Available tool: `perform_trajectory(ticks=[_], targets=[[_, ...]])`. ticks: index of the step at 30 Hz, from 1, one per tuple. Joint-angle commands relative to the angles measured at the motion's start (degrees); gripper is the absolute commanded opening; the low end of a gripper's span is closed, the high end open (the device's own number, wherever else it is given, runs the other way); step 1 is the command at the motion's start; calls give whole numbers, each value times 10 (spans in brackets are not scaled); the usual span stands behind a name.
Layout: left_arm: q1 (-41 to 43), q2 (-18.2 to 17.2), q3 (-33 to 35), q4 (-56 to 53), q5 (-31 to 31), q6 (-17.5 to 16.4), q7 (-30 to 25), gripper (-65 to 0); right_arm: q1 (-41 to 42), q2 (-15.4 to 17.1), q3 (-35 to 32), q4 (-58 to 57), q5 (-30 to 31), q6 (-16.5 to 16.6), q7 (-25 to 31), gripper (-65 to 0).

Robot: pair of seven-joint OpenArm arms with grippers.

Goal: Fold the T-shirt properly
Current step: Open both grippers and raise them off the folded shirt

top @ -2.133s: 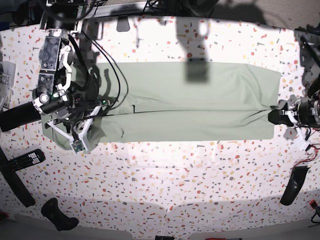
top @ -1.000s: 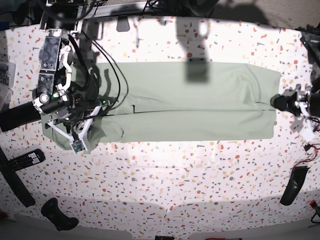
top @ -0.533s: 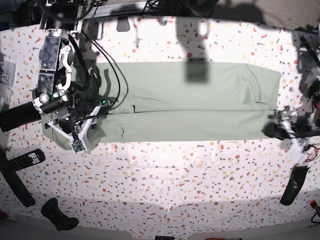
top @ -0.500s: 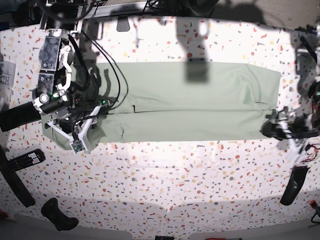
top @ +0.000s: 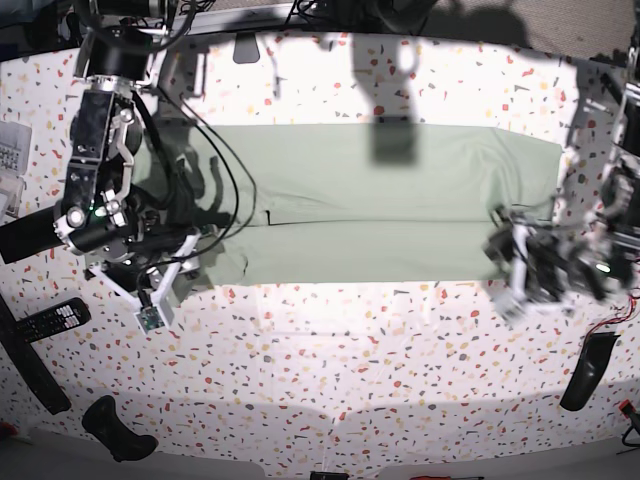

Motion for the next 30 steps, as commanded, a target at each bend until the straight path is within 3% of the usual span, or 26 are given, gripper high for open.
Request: perform_trajectory(ticks=[1, 5, 10, 19, 24, 30], targets=[[-20, -8, 24, 10, 21, -3, -11, -343, 13, 5, 2, 15, 5, 0, 7, -342], [-42, -8, 112, 10, 50, -3, -19, -343, 13, 5, 2, 33, 6, 0, 0, -342], [-71, -11, 122, 10, 35, -3, -20, -343, 13, 5, 2, 54, 6, 0, -2, -342], [-133, -35, 122, 10, -130, -3, -16, -343, 28, 5, 25, 13, -5, 0, 38, -342], [-142, -33, 122, 10, -184, -3, -9, -343, 85, 5, 77, -40, -5, -38, 36, -342], [-142, -33, 122, 10, -199, -3, -7, -343, 124, 5, 102, -117, 30, -36, 29, -345]])
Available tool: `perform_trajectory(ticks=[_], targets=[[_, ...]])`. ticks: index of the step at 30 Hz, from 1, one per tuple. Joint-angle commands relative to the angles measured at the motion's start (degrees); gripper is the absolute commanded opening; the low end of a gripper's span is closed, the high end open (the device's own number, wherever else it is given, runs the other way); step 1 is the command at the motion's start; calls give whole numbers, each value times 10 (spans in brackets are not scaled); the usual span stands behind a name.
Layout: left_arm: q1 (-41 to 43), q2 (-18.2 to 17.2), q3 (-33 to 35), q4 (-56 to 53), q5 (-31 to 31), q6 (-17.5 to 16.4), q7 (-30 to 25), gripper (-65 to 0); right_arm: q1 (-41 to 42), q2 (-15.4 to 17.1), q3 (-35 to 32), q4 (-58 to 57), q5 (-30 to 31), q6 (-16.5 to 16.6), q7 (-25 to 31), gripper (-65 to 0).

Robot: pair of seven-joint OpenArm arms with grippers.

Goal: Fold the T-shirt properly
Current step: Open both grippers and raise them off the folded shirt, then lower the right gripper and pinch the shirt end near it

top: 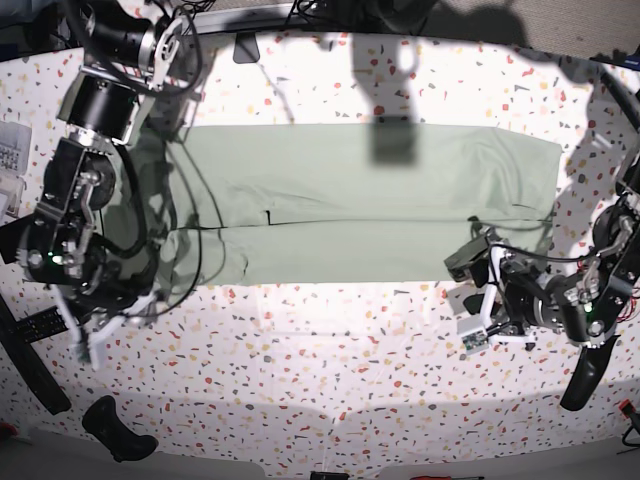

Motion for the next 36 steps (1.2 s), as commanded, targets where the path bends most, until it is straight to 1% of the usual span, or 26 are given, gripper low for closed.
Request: perform_trajectory(ticks=[1, 3, 6, 8, 10, 14, 16, 17, 21, 23, 26, 27, 29, 31, 33, 36], targets=[[-19, -7, -7, 7, -7, 1, -10, -343, 22, 4, -3, -9, 11, 1, 11, -345], [-18, -7, -7, 7, -7, 1, -9, -343, 34, 4, -9, -50, 10, 5, 13, -345], [-18, -7, -7, 7, -7, 1, -8, -343, 47, 4, -24, -92, 11, 49, 17, -345], [-18, -7, -7, 7, -7, 1, -8, -343, 49, 2, -35, -94, 10, 57, 17, -345], [-18, -7, -7, 7, -7, 1, -8, -343, 48, 2, -48, -94, 10, 57, 12, -371], [-18, -7, -7, 7, -7, 1, -8, -343, 48, 2, -57, -94, 6, 56, -21, -503], [-18, -7, -7, 7, -7, 1, -8, -343, 48, 2, -57, -94, 4, 56, -26, -610], [-18, -7, -7, 7, -7, 1, -8, -343, 48, 2, -57, -94, 4, 56, -26, -650], [-18, -7, -7, 7, -7, 1, -8, -343, 49, 2, -57, -89, 7, 60, -22, -650], [-18, -7, -7, 7, -7, 1, -8, -343, 49, 2, -57, -80, 24, 76, -25, -650], [-18, -7, -7, 7, -7, 1, -8, -343, 49, 2, -57, -63, 50, 78, -28, -650], [-18, -7, -7, 7, -7, 1, -8, -343, 49, 2, -57, -57, 58, 78, -28, -640], [-18, -7, -7, 7, -7, 1, -8, -343, 49, 2, -57, -49, 68, 78, -27, -549], [-18, -7, -7, 7, -7, 1, -8, -343, 49, 2, -57, -49, 66, 78, -15, -478], [-18, -7, -7, 7, -7, 1, -8, -343, 48, 2, -57, -50, 66, 78, -6, -439], [-18, -7, -7, 7, -7, 1, -8, -343, 48, 2, -57, -50, 66, 78, 10, -427]])
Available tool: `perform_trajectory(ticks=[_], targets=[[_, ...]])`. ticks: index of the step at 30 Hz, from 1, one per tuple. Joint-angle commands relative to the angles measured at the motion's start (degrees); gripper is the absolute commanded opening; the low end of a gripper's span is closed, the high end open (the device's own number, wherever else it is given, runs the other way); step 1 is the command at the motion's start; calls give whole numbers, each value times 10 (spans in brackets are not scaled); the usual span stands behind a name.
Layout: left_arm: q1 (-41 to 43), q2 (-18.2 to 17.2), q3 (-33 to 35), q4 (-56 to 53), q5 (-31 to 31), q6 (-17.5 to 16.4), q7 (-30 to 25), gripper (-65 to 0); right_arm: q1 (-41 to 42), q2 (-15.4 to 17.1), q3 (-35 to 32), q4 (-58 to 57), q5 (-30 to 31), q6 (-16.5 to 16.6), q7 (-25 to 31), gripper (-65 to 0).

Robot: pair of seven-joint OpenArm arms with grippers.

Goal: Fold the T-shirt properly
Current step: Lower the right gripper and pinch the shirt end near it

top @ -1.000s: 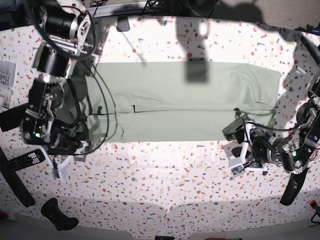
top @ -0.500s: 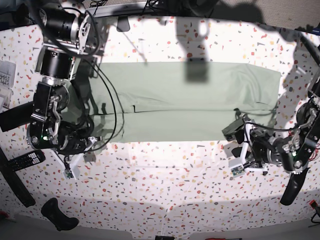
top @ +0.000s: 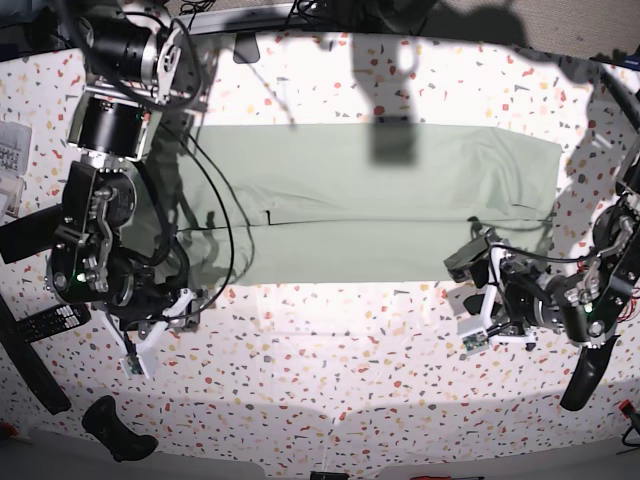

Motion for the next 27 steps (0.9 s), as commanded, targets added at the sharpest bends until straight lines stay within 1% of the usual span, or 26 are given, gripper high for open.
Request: perform_trajectory(ticks=[1, 6, 10, 16, 17, 21, 22, 27], targets=[[-19, -6, -7, 7, -5, 1, -10, -343, 17, 5, 0, 11, 6, 4, 15, -427], [-19, -6, -7, 7, -5, 1, -10, -343, 17, 4, 0, 4, 5, 4, 16, -427], [-19, -6, -7, 7, -5, 1, -10, -343, 17, 4, -1, -32, -24, 4, 35, -427], [-19, -6, -7, 7, -5, 1, -10, -343, 17, 4, -12, -87, -24, 4, 44, -427], [-19, -6, -7, 7, -5, 1, -10, -343, 17, 4, -17, -88, -24, 4, 44, -421], [-19, -7, -7, 7, -5, 1, -10, -343, 19, 5, -55, -88, -24, 4, 43, -312], [-19, -7, -7, 7, -5, 1, -10, -343, 20, 4, -66, -88, -24, 4, 44, -298], [-19, -6, -7, 7, -5, 1, -10, -343, 24, 4, -110, -88, -24, 2, 45, -297]])
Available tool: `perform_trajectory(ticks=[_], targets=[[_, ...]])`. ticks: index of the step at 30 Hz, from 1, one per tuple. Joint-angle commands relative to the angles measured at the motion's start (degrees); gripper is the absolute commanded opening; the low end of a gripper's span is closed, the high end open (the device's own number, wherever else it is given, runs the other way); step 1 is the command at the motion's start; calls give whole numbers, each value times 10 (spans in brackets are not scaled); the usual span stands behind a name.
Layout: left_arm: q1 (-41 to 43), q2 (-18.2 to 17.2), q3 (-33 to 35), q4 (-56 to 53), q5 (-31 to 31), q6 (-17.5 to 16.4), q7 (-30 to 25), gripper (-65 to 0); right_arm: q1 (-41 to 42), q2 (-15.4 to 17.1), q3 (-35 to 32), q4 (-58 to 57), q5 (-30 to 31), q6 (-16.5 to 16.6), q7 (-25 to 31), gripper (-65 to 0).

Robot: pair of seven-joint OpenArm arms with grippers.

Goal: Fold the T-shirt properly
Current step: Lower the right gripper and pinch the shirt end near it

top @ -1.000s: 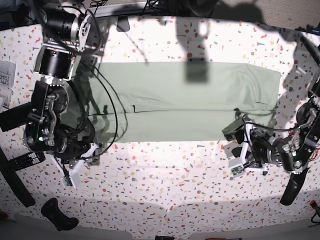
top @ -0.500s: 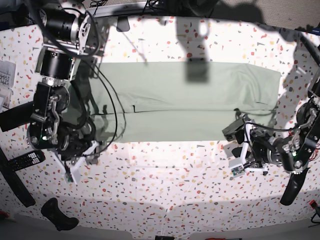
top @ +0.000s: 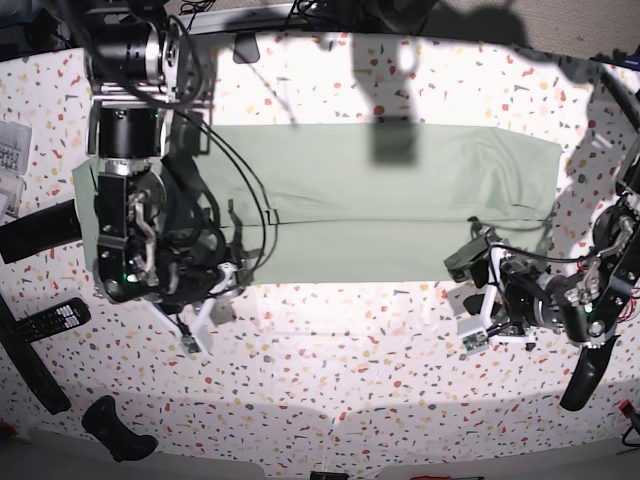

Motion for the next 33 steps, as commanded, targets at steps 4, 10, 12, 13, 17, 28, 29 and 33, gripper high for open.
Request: perform_trajectory(ticks=[4, 10, 12, 13, 17, 28, 29, 33], targets=[[-19, -7, -7, 7, -5, 1, -10, -343, 19, 1, -4, 9, -3, -16, 5, -297], [-19, -6, -7, 7, -5, 1, -10, -343, 19, 1, -4, 9, -57, -53, -15, -299], [-19, -7, -7, 7, -5, 1, -10, -343, 19, 1, -4, 9, -57, -64, -37, -299], [-19, -6, -7, 7, -5, 1, -10, -343, 19, 1, -4, 9, -54, -68, -49, -299], [-19, -6, -7, 7, -5, 1, -10, -343, 19, -5, -4, 9, -53, -69, -70, -299], [-19, -7, -7, 7, -5, 1, -10, -343, 28, -5, -4, 19, -53, -69, -90, -650], [-19, -7, -7, 7, -5, 1, -10, -343, 28, -5, -4, 26, -53, -69, -90, -650], [-19, -7, -7, 7, -5, 1, -10, -343, 28, -5, -4, 55, -53, -67, -90, -650]])
